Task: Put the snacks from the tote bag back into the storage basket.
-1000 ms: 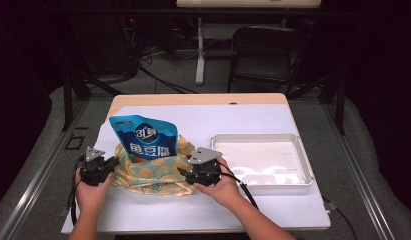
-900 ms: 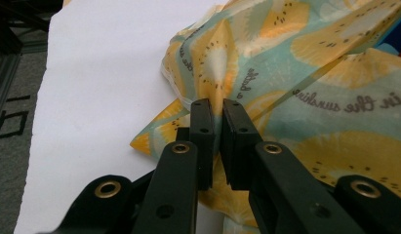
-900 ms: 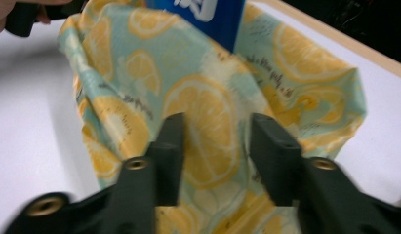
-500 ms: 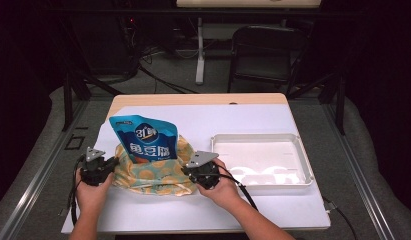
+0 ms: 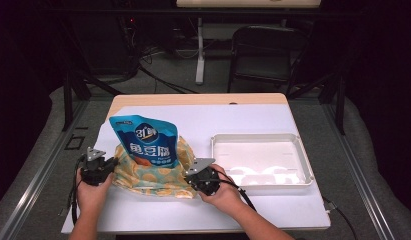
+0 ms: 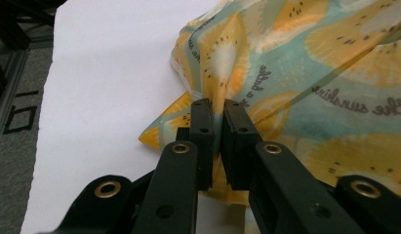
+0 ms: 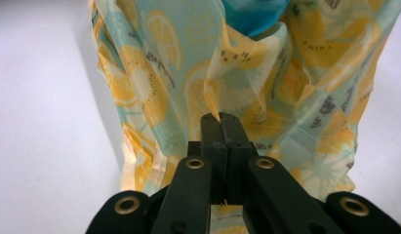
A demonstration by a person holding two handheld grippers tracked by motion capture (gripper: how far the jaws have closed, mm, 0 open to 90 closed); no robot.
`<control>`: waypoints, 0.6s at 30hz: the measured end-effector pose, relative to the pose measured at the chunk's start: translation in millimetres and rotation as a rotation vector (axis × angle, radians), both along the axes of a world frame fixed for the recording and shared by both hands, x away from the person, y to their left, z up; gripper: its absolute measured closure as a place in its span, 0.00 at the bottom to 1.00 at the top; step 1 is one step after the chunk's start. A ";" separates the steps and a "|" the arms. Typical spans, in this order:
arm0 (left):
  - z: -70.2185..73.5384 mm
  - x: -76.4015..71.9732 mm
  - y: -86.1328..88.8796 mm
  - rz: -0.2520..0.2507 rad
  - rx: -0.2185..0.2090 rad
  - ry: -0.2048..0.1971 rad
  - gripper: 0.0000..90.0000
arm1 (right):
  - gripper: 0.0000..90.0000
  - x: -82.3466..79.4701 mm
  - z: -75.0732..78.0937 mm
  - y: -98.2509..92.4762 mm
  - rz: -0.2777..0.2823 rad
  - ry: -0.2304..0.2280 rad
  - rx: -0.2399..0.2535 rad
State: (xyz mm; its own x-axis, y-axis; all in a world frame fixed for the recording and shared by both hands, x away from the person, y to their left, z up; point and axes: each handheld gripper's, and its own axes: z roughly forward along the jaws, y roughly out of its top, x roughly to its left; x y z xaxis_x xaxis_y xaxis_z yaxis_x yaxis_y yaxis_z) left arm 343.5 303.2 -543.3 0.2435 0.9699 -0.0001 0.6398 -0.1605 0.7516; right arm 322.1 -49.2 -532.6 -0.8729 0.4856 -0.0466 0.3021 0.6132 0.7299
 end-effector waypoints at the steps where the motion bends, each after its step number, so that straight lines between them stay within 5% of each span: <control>1: -0.3 0.4 0.5 0.000 0.003 0.004 0.94 | 1.00 -0.5 -1.3 0.1 -0.001 0.005 0.002; 18: -5.8 3.3 1.9 0.016 0.009 0.033 0.92 | 1.00 -0.7 -7.7 -2.4 -0.004 0.032 -0.033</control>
State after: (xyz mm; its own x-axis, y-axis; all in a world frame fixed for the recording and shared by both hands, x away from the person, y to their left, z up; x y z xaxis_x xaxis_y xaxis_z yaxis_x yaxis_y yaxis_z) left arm 346.8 305.1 -549.1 0.2284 0.9736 0.0012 0.6664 -0.1573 0.7288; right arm 321.4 -51.7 -540.3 -0.8722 0.4880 -0.0351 0.3275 0.6357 0.6990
